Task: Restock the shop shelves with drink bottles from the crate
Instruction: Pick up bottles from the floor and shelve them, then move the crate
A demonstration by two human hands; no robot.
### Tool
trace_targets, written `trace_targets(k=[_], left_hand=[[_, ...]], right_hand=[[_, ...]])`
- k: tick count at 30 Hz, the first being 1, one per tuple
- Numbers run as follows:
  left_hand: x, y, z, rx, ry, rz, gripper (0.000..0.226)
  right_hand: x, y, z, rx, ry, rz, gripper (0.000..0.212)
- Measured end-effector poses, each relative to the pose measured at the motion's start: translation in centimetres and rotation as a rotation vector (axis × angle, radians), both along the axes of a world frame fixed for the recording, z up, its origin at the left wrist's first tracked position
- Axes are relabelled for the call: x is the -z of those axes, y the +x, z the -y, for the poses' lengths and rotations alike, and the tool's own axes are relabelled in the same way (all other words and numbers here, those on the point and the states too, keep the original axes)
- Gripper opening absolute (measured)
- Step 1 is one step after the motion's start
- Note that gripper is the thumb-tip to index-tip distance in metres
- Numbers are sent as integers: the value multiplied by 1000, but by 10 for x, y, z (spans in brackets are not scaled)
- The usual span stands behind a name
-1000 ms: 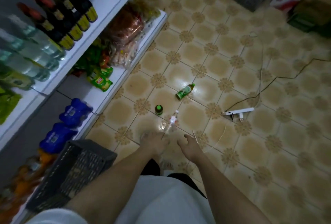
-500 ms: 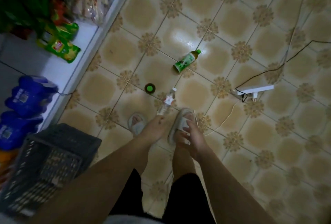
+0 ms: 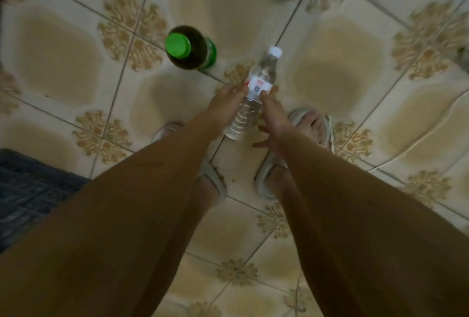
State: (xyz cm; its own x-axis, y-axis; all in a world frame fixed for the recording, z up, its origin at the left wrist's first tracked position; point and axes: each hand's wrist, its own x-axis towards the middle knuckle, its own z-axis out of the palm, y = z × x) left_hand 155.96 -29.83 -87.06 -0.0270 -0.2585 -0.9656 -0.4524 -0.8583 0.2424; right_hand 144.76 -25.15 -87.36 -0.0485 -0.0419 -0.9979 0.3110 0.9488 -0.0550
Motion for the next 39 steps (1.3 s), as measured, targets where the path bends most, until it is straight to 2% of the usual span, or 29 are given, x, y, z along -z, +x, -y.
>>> trace_targets(k=[2, 4, 6, 10, 13, 15, 18, 19, 21, 22, 25, 27, 30, 36, 39], left_hand=[[40, -3, -12, -15, 10, -3, 74], [74, -1, -26, -19, 2, 4, 85], [59, -6, -27, -25, -4, 31, 75], [18, -11, -35, -54, -30, 43, 46], [-41, -16, -40, -158, -30, -9, 37], [-86, -18, -43, -163, -35, -42, 32], [-174, -17, -42, -191, -65, -86, 10], [-211, -15, -41, -210, -69, -120, 9], [-292, -14, -36, -196, -50, -202, 27], [-331, -12, -34, -164, -39, -227, 38], [-445, -8, -32, -205, 18, -339, 54], [-503, -4, -32, -242, 31, -413, 62], [-561, 11, -38, -231, -12, -491, 80], [-631, 57, -83, -323, -136, -551, 90], [-646, 85, -124, -441, -202, -564, 60]], right_hand=[[24, 15, -10, 62, -21, 9, 53], [38, 24, -18, 112, -63, -30, 36], [37, 26, -22, 141, -78, -46, 31], [8, 20, -34, 179, -87, 11, 38], [-49, 10, -46, 206, -94, 51, 43], [-92, 4, -53, 242, -110, 76, 54], [-176, -6, -56, 144, -154, 21, 73], [-210, -9, -57, 106, -194, 24, 80], [-286, -18, -54, 39, -271, 53, 89], [-324, -24, -51, 0, -309, 62, 86], [-437, -43, -35, -175, -496, 42, 55], [-494, -52, -23, -278, -571, 77, 55], [-557, -53, -14, -414, -598, 153, 58], [-634, -7, -25, -725, -692, 228, 61], [-655, 29, -49, -823, -762, 237, 62]])
